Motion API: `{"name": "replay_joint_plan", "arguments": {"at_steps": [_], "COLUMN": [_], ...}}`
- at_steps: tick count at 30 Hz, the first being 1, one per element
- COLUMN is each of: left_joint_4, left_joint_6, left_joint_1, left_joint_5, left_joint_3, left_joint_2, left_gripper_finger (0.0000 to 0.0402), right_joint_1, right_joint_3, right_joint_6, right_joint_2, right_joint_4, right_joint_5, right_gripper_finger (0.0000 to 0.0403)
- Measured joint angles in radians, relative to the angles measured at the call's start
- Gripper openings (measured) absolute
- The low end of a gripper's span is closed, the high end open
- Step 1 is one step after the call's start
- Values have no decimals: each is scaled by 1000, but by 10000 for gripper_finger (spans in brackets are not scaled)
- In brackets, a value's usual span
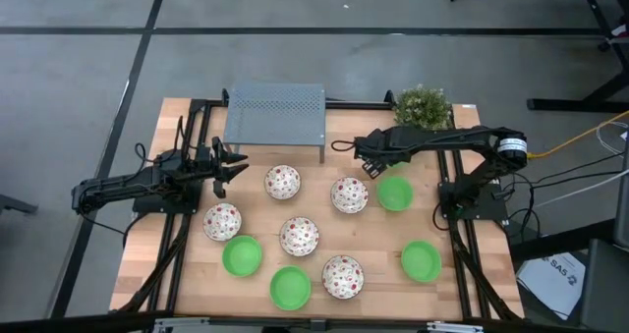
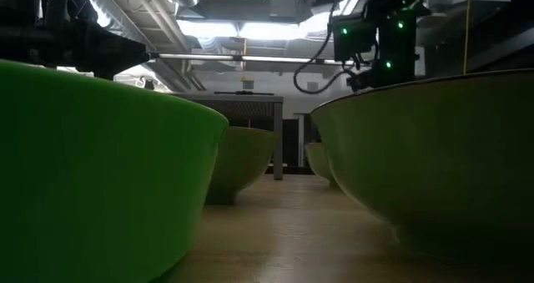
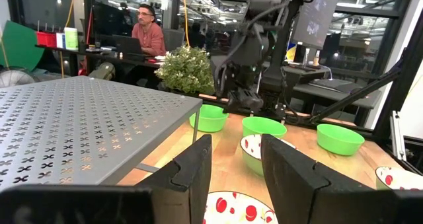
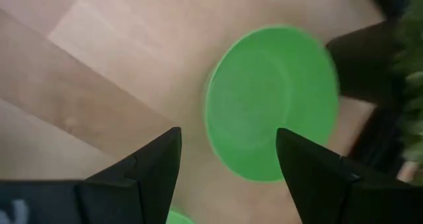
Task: Pick & Place Mini bowls
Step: Put the green bowl on the shelf
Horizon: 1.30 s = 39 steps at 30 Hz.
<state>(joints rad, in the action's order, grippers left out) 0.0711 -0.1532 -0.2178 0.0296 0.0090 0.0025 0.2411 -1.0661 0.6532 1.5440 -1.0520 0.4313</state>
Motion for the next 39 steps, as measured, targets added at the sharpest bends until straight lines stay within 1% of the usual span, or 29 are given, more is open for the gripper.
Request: {"name": "replay_joint_plan", "arguments": {"at_steps": [4,16,20,26,28,30,35,39], "left_joint_4": [0,0,0,0,0,0,0,0], "left_joint_6": [0,0,0,0,0,0,0,0], "left_joint_1": [0,0,0,0,0,0,0,0], "left_joint_5": [0,0,0,0,0,0,0,0], "left_joint_3": [0,0,0,0,0,0,0,0], "left_joint_2": [0,0,0,0,0,0,0,0], "left_gripper_finger": [125,125,125,125,125,125,125,125], "right_joint_1": [-4,-4,-4,7,10,12,12,12], "right_joint_3": [62,179,206,232,235,235,235,235], "right_joint_6": [2,-12,-59,-60,-63,-74,-106,-116], "right_joint_2": [0,0,0,0,0,0,0,0], "right_joint_4": [69,235,285,316,317,321,345,373], "right_joint_5": [-42,-34,-32,-31,-32,-32,-33,-56], "right_gripper_finger": [245,245,245,241,226,202,119,52]}}
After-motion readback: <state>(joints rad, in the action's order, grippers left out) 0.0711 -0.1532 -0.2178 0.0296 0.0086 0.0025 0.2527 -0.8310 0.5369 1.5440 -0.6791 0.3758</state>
